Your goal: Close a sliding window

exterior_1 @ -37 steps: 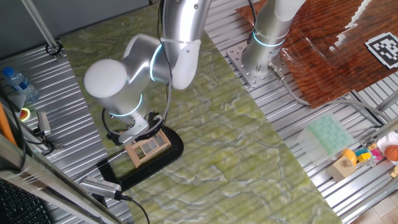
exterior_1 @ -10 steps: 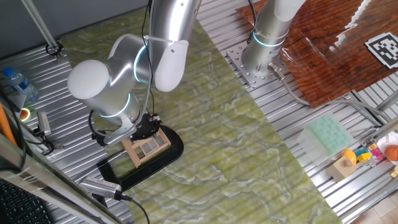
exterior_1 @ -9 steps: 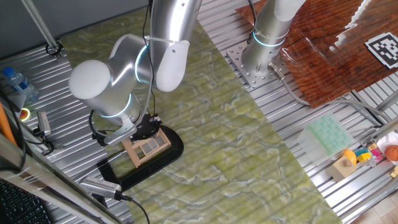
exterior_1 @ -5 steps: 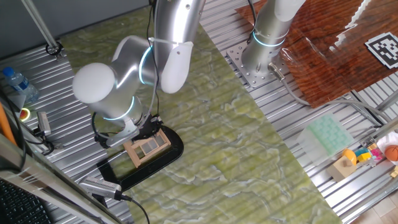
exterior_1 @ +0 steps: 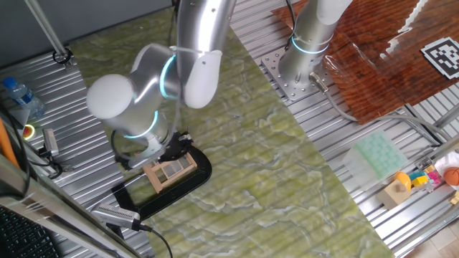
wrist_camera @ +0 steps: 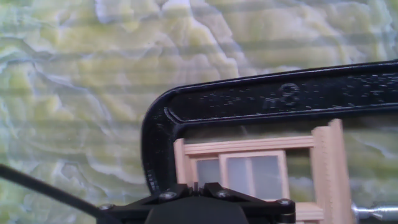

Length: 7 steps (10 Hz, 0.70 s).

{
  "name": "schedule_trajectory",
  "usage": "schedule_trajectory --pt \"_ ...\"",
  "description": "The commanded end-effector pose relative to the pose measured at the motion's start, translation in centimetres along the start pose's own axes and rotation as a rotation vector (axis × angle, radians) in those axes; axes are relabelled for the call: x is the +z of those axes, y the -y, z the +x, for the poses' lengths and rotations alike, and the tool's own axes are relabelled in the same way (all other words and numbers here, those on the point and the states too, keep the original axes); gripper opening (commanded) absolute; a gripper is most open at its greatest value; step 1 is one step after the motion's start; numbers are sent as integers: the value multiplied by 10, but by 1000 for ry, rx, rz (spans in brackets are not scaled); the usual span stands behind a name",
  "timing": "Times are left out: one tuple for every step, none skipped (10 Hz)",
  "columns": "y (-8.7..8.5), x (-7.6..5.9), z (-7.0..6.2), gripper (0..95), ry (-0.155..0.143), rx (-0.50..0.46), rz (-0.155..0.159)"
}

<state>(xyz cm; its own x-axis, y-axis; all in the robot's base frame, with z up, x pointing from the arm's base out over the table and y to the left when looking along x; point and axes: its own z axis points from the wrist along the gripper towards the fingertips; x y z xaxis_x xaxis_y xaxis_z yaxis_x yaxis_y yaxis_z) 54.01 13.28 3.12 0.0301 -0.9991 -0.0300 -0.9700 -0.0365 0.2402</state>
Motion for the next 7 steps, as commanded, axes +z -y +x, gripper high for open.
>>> schedule_trajectory --pt "5 -2 -6 0 -9 7 14" --pt "6 -3 -8 0 -8 8 8" --pt "7 -5 -9 0 -7 7 5" --pt "8 -7 -11 0 -8 5 2" --pt "8 -6 -10 0 -9 2 2" --pt "9 -5 -9 0 -10 2 2" --pt "9 -4 -9 0 -10 1 2"
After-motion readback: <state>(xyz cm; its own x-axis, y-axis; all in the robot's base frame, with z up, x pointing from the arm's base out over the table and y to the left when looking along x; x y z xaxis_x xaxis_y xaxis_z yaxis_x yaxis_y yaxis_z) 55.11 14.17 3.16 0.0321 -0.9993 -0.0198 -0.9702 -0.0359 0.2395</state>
